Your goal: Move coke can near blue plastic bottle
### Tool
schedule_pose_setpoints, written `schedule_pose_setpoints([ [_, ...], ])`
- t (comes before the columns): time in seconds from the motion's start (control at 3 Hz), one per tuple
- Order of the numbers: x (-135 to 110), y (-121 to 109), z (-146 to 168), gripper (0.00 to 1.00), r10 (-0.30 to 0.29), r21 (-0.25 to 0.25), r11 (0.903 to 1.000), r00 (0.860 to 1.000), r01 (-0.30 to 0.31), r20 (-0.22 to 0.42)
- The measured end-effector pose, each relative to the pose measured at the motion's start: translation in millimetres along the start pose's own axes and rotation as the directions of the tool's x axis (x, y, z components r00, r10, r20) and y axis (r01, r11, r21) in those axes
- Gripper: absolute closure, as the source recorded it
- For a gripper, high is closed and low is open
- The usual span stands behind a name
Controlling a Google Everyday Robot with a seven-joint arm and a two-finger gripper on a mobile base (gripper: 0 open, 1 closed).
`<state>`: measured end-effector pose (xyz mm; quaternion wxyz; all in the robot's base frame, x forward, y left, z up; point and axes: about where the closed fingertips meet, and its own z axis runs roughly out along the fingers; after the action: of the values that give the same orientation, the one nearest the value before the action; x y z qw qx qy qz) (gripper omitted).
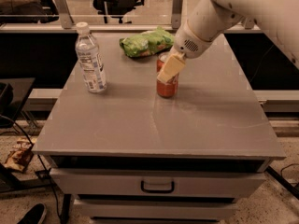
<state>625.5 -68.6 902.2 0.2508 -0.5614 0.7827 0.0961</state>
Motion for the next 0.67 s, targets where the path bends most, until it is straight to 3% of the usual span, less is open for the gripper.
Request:
schedule_pose_setpoints([
  [0.33,-22.4,8.6,-0.9,0.87,-0.029,-0.032,0.9991,0.999,0.03,0.028],
  [0.67,-53.7,22.4,2.7,1.0,-0.072,-0.072,0.9944,0.995,0.077,0.063],
])
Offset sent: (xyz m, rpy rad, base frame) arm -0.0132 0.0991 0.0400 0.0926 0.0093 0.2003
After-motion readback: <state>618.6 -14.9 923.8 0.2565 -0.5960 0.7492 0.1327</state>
